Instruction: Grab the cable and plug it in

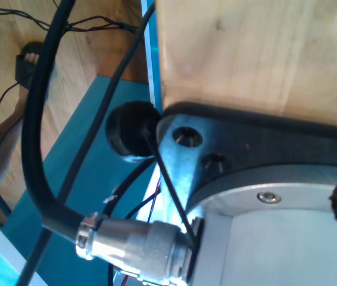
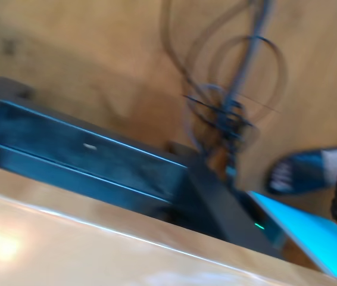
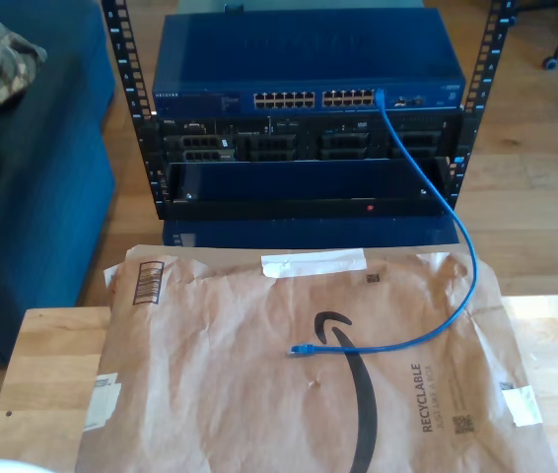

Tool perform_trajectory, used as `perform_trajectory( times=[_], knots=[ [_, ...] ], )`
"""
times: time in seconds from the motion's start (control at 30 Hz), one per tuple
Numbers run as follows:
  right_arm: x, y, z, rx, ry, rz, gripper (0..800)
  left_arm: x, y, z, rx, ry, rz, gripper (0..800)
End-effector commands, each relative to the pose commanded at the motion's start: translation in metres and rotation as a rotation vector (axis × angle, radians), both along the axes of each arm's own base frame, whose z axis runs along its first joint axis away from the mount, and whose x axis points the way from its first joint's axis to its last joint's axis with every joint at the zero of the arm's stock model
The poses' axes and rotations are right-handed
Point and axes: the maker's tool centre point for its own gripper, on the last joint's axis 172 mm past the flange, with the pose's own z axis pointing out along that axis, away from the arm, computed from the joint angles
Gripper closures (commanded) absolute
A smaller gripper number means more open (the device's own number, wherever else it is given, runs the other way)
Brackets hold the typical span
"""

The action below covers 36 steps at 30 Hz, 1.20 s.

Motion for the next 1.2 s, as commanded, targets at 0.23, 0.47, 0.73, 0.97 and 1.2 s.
perform_trajectory(
  times=[0.23,0.47,0.73,0.97,1.2],
  knots=[
    [-0.101,0.023,0.013,0.083,0.098,-0.110,3,0.000,0.000,0.000,0.000,0.000,0.000,0],
    [-0.179,0.103,-0.045,0.206,0.161,-0.256,3,0.000,0.000,0.000,0.000,-0.001,-0.001,0],
    [-0.188,0.117,-0.101,0.188,0.070,-0.305,3,0.000,0.000,0.000,0.000,0.001,-0.001,0],
    [-0.190,0.123,-0.106,0.214,0.086,-0.298,3,0.000,0.000,0.000,0.000,-0.001,-0.001,0],
    [-0.190,0.123,-0.106,0.215,0.086,-0.298,3,0.000,0.000,0.000,0.000,-0.001,-0.001,0]
  ],
)
